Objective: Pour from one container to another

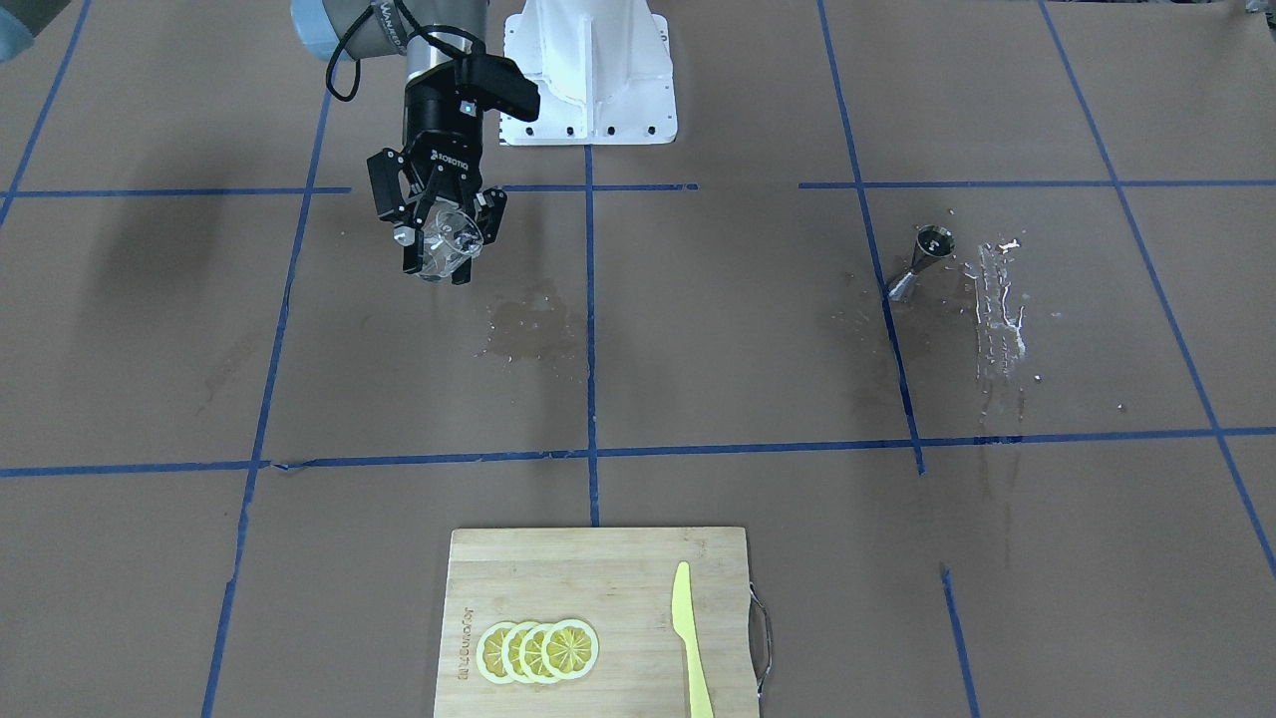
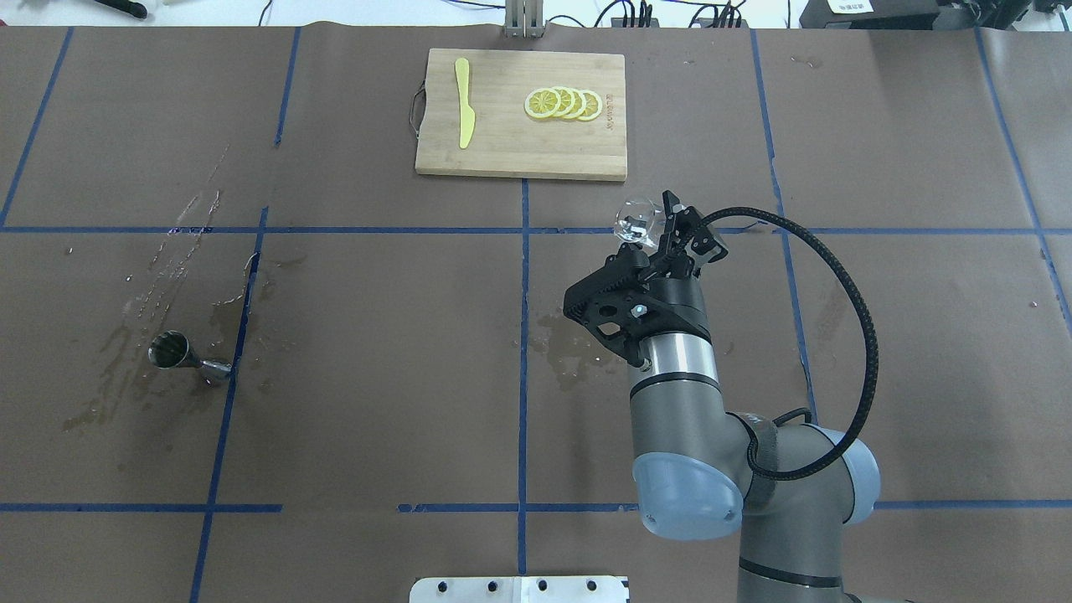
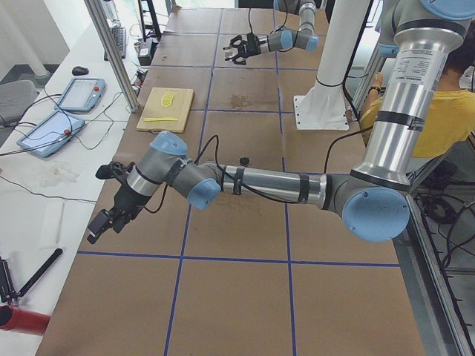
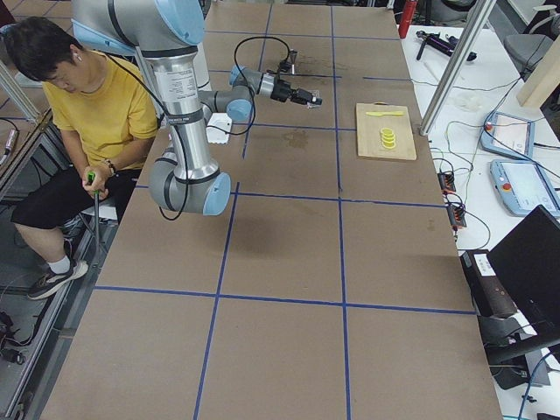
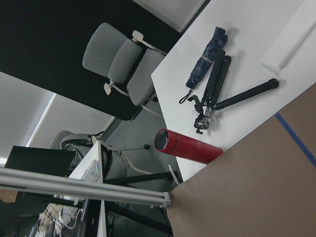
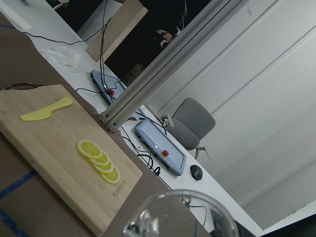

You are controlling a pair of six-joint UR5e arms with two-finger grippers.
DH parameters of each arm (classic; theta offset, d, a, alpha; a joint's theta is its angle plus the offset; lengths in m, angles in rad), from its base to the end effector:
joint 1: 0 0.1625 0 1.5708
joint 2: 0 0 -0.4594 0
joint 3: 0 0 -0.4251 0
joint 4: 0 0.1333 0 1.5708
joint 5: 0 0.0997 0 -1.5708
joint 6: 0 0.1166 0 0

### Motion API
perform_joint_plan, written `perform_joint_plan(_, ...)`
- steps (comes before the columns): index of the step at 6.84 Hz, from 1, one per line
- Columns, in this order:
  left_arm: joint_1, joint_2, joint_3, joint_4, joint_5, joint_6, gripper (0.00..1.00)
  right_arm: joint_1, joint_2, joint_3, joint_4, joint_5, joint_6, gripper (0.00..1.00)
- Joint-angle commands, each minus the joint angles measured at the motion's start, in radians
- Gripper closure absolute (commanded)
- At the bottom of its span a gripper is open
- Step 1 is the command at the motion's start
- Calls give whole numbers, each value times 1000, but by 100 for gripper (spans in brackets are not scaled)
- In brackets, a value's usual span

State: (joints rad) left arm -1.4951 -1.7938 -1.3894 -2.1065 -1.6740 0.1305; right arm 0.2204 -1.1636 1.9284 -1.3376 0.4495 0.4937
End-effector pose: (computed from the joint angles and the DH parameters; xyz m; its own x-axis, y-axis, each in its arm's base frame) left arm -0.0700 -0.6804 0.6356 0.9709 0.2389 -0.0146 -0.1913 0.8113 0.5524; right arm -0.5190 -0.3605 0.2337 0.9847 -0.1715 -0.0316 0.0707 0.2269 0.9714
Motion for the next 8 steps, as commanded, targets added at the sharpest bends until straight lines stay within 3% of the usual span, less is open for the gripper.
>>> perform_joint_plan(1,-25,40,81,228,-415,-5,0,0,-1,1,0,-2,2,100)
perform_joint_plan(3,-25,50,72,351,-713,-127,0,0,-1,1,0,0,14,100)
perform_joint_plan(5,-25,50,38,368,-768,-216,0,2,-11,-2,50,11,72,100)
perform_joint_plan(8,-28,51,-3,367,-768,-243,0,30,-117,-2,292,63,59,100)
